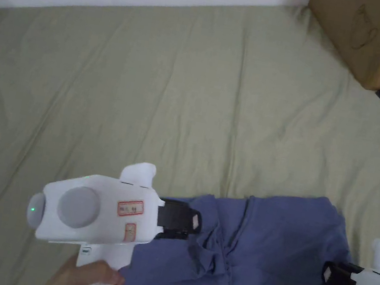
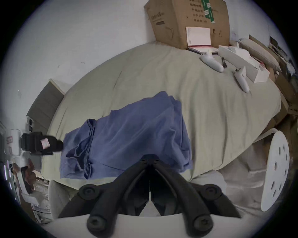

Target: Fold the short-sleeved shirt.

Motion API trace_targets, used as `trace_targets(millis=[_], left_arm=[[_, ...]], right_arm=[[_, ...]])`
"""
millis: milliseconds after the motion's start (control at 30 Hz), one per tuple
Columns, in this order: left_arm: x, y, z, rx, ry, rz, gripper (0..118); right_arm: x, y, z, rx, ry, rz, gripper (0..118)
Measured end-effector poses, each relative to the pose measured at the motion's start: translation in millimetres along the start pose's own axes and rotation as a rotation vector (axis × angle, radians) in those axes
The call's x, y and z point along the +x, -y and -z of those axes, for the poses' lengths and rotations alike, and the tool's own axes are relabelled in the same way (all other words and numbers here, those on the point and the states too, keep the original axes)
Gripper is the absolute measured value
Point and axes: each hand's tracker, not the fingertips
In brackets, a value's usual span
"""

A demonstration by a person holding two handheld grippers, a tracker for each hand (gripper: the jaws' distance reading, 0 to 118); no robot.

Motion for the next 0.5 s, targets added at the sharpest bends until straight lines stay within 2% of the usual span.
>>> trace_targets(millis=[100, 167, 300, 500], left_arm=[[-19, 0, 2, -0.004, -0.148, -0.048, 0], [-30, 5, 14, -0.050, -0.183, -0.069, 0], [-28, 17, 45, -0.124, -0.098, -0.110, 0], [12, 29, 96, -0.215, 0.037, -0.117, 0]], right_arm=[[-5, 2, 12, -0.006, -0.007, 0.002, 0], [-8, 5, 18, -0.019, -0.038, 0.030, 0], [-12, 7, 28, -0.030, -0.015, -0.028, 0], [-8, 6, 30, -0.029, -0.027, -0.033, 0]])
